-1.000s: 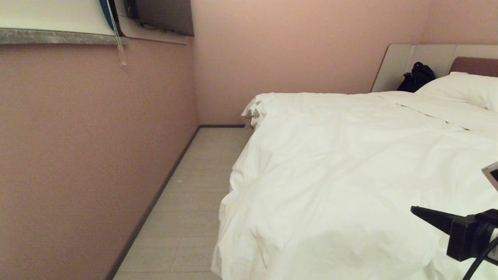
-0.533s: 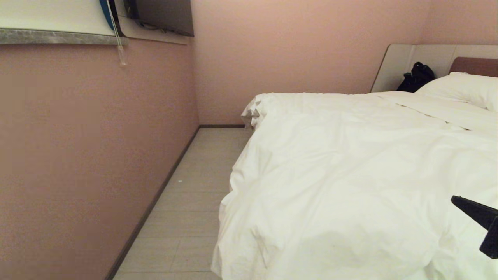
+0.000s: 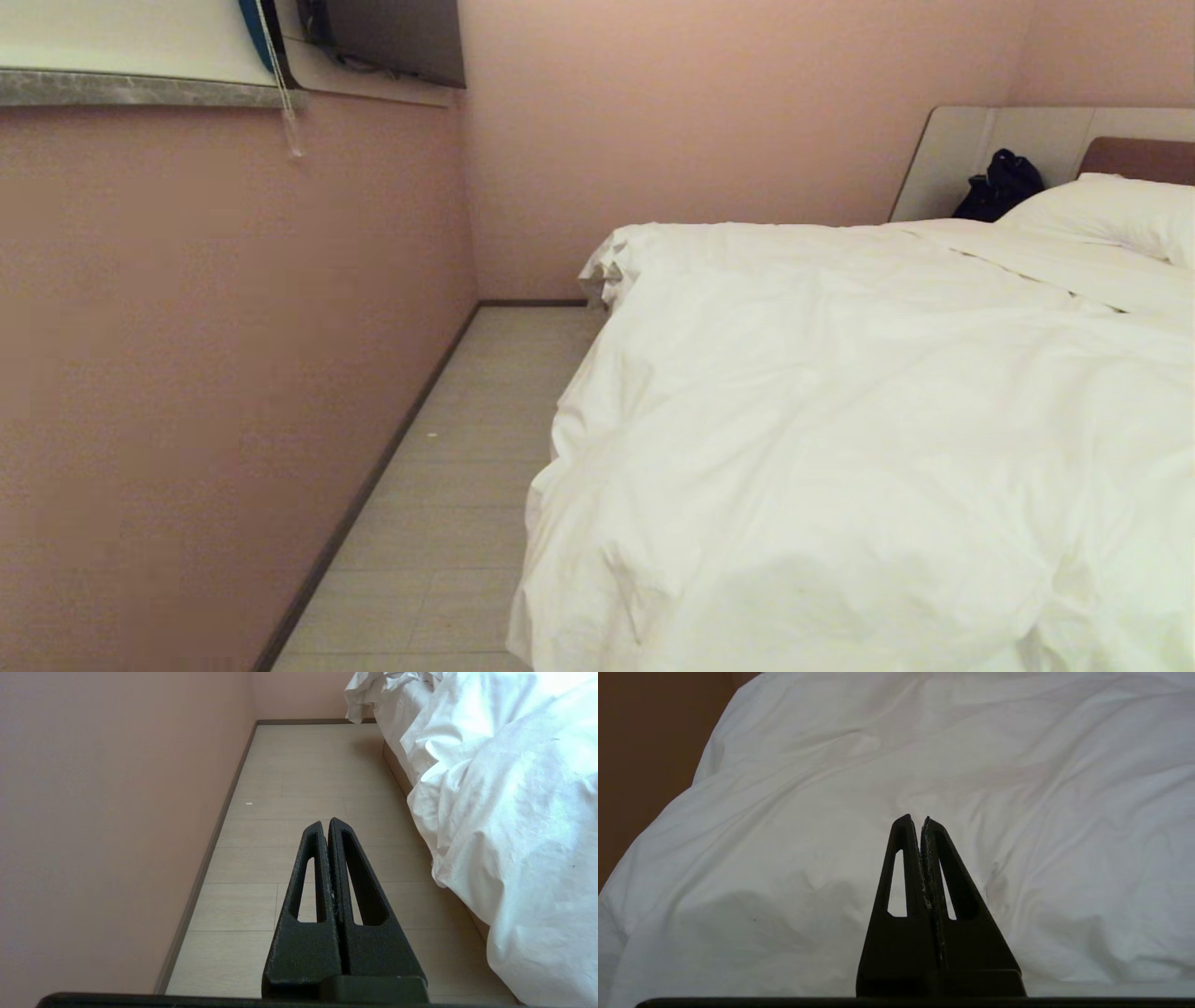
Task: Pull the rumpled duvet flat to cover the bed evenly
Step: Flatten the corners of the folded blanket
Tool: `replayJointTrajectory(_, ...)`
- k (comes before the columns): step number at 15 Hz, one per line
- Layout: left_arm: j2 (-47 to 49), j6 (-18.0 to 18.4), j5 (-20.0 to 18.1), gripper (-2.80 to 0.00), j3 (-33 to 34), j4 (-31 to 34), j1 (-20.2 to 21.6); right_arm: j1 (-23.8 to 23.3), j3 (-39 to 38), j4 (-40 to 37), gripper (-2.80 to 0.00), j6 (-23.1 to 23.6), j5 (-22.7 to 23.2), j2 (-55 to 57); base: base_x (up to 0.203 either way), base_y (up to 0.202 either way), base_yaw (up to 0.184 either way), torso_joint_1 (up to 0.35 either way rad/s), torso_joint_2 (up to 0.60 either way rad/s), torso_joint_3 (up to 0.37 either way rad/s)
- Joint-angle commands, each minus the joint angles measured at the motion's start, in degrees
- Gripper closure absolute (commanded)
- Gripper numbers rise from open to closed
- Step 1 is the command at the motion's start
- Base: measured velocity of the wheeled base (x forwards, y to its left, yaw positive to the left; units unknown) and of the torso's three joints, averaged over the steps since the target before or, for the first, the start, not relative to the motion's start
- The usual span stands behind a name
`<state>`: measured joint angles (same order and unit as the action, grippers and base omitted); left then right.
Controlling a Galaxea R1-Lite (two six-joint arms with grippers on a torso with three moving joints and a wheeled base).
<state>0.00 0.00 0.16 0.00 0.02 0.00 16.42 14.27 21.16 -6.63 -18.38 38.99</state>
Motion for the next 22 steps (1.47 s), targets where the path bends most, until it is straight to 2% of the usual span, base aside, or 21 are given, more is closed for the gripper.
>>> replayJointTrajectory(1, 0.0, 0.0, 0.02, 0.0, 0.0, -0.02, 0.0, 0.01, -1.73, 0.11, 0.0, -0.04, -0.33, -4.13, 0.0, 0.0, 0.0, 0.0, 0.0, 0.0)
replayJointTrajectory(3, 0.0, 0.0, 0.02, 0.0, 0.0, -0.02, 0.0, -0.05, -2.52, 0.11, 0.0, -0.05, -0.54, -5.35, 0.0, 0.0, 0.0, 0.0, 0.0, 0.0)
replayJointTrajectory(7, 0.0, 0.0, 0.02, 0.0, 0.0, -0.02, 0.0, -0.16, -4.54, 0.11, 0.0, 2.03, -4.97, -7.48, 0.0, 0.0, 0.0, 0.0, 0.0, 0.0)
replayJointTrajectory(11, 0.0, 0.0, 0.02, 0.0, 0.0, -0.02, 0.0, -0.34, -5.61, 0.44, 0.0, 8.66, -9.18, -12.05, 0.0, 0.0, 0.0, 0.0, 0.0, 0.0)
replayJointTrajectory(13, 0.0, 0.0, 0.02, 0.0, 0.0, -0.02, 0.0, -0.34, -5.74, 0.2, 0.0, 9.83, -12.16, -14.04, 0.0, 0.0, 0.0, 0.0, 0.0, 0.0)
replayJointTrajectory(15, 0.0, 0.0, 0.02, 0.0, 0.0, -0.02, 0.0, -0.28, -5.8, 0.11, 0.0, 14.74, -15.2, -16.37, 0.0, 0.0, 0.0, 0.0, 0.0, 0.0)
replayJointTrajectory(17, 0.0, 0.0, 0.02, 0.0, 0.0, -0.02, 0.0, -0.25, -6.62, 0.18, 0.0, 22.15, -16.81, -19.7, 0.0, 0.0, 0.0, 0.0, 0.0, 0.0)
replayJointTrajectory(18, 0.0, 0.0, 0.02, 0.0, 0.0, -0.02, 0.0, -0.25, -6.94, 0.19, 0.0, 23.73, -17.22, -20.75, 0.0, 0.0, 0.0, 0.0, 0.0, 0.0)
replayJointTrajectory(22, 0.0, 0.0, 0.02, 0.0, 0.0, -0.02, 0.0, -1.64, -6.25, 0.14, 0.0, 23.89, -17.69, -22.76, 0.0, 0.0, 0.0, 0.0, 0.0, 0.0)
